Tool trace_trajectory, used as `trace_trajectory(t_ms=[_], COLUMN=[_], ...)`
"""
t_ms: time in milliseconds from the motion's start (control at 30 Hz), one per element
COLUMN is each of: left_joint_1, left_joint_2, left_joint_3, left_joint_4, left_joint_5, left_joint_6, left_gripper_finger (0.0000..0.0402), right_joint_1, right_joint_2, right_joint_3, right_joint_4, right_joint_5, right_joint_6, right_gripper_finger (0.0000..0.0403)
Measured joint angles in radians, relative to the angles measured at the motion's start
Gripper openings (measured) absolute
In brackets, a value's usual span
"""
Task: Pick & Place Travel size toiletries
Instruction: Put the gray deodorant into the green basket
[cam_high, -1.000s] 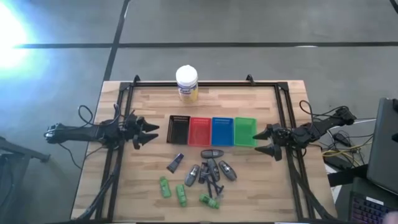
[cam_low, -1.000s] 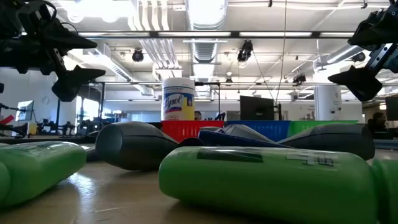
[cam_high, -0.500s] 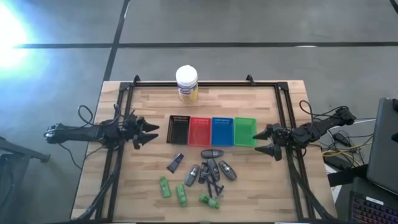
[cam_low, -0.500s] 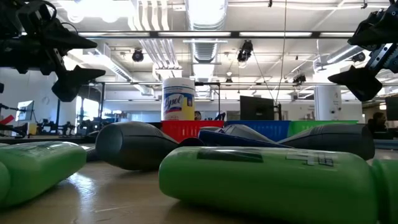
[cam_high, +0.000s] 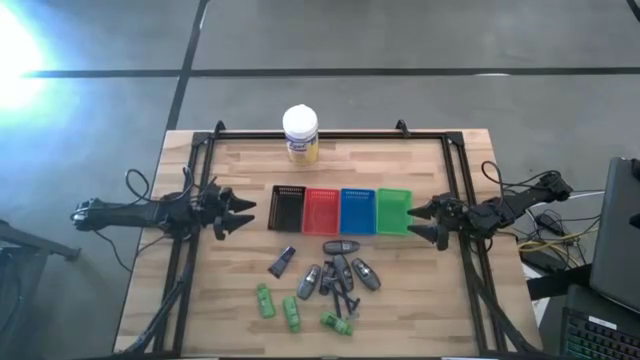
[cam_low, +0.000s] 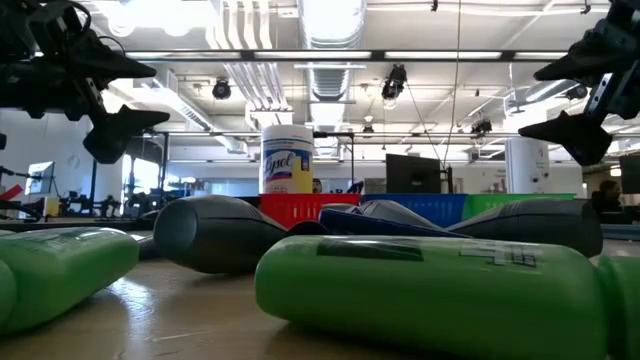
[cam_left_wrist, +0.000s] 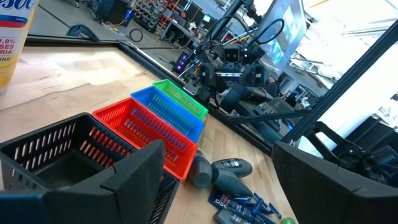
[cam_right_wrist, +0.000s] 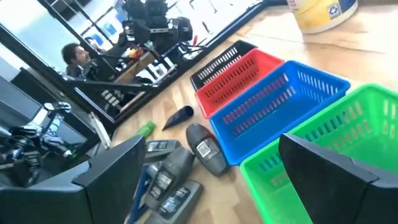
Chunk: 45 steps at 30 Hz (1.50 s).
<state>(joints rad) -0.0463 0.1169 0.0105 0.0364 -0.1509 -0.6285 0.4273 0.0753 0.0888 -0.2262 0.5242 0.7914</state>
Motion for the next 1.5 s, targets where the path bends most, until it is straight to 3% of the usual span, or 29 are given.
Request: trace_trajectory(t_ms=[200,300,367,467,533,733,867,1067,1300,1500], left_joint_1=[0.0,0.0,0.001,0.003,0.002,0.003,0.003,0.002,0.002,0.002], left_joint_2=[0.0,0.0,0.0,0.0,0.0,0.0,-0.001,0.001,0.002,0.002], left_joint_3=[0.0,0.0,0.0,0.0,0.0,0.0,0.0,0.0,0.0,0.0], left_joint_4=[0.0,0.0,0.016,0.1,0.143,0.169,0.169,0.139,0.094,0.08], left_joint_5=[0.0,0.0,-0.042,-0.15,-0.154,-0.159,-0.157,-0.062,-0.058,-0.056], left_joint_6=[0.0,0.0,0.03,-0.119,-0.262,-0.358,-0.431,-0.405,-0.404,-0.404], left_gripper_finger=[0.0303,0.0303,0.0303,0.0303,0.0303,0.0303,0.0303,0.0303,0.0303,0.0303], right_joint_1=[0.0,0.0,-0.004,-0.005,-0.005,-0.008,-0.009,-0.009,-0.008,-0.01], right_joint_2=[0.0,0.0,0.004,0.018,0.03,0.12,0.275,0.642,0.913,1.039], right_joint_3=[0.0,0.0,-0.002,-0.007,-0.016,-0.045,-0.004,0.223,0.443,0.529], right_joint_4=[-0.001,0.0,0.051,0.254,0.391,0.858,1.093,0.938,0.756,0.638], right_joint_5=[0.0,0.001,0.061,0.116,0.142,0.2,0.167,0.09,-0.17,-0.151], right_joint_6=[-0.222,-0.249,-0.233,0.057,0.115,-0.083,-0.065,0.096,0.119,0.347], right_gripper_finger=[0.0364,0.0364,0.0363,0.0364,0.0364,0.0364,0.0364,0.0364,0.0364,0.0364])
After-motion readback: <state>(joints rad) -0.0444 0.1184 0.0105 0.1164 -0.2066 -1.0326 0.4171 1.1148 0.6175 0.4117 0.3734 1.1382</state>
